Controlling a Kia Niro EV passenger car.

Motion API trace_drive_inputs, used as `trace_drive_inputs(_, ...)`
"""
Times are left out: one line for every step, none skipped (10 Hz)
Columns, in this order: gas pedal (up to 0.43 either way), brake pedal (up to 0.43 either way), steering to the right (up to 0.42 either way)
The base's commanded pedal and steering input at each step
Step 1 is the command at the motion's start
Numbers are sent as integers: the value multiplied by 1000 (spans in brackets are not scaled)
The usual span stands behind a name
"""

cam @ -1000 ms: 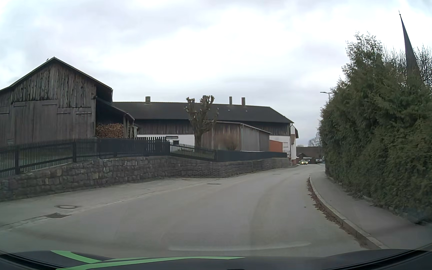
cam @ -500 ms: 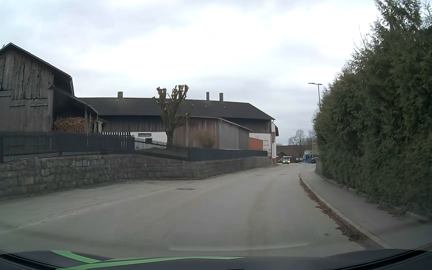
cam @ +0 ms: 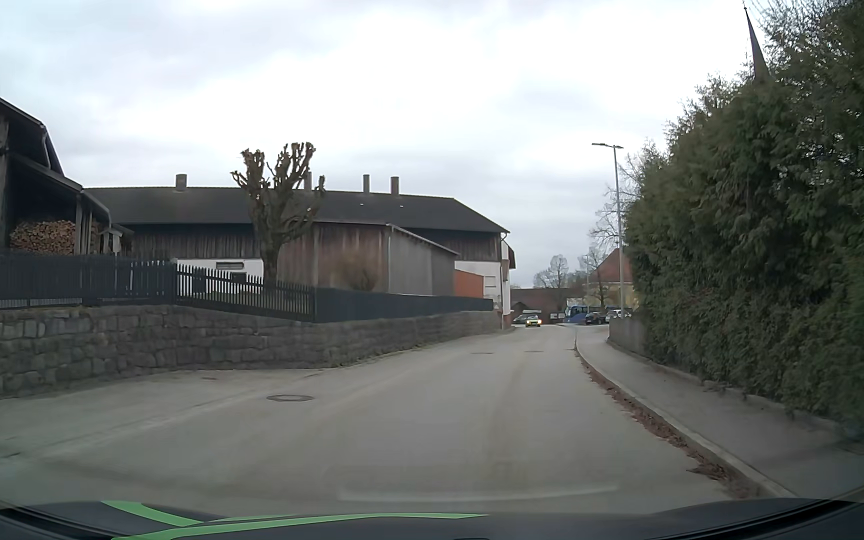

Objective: Follow the waypoints while adhering to traffic rules and regulations

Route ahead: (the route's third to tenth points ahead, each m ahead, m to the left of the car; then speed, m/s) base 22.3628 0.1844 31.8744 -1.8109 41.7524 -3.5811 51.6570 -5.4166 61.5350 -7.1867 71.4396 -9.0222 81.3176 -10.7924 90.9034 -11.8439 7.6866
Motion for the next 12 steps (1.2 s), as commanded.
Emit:
trace_drive_inputs(67,0,84)
trace_drive_inputs(67,0,81)
trace_drive_inputs(67,0,78)
trace_drive_inputs(67,0,76)
trace_drive_inputs(67,0,75)
trace_drive_inputs(67,0,70)
trace_drive_inputs(67,0,67)
trace_drive_inputs(59,0,65)
trace_drive_inputs(59,0,60)
trace_drive_inputs(59,0,57)
trace_drive_inputs(59,0,55)
trace_drive_inputs(59,0,51)
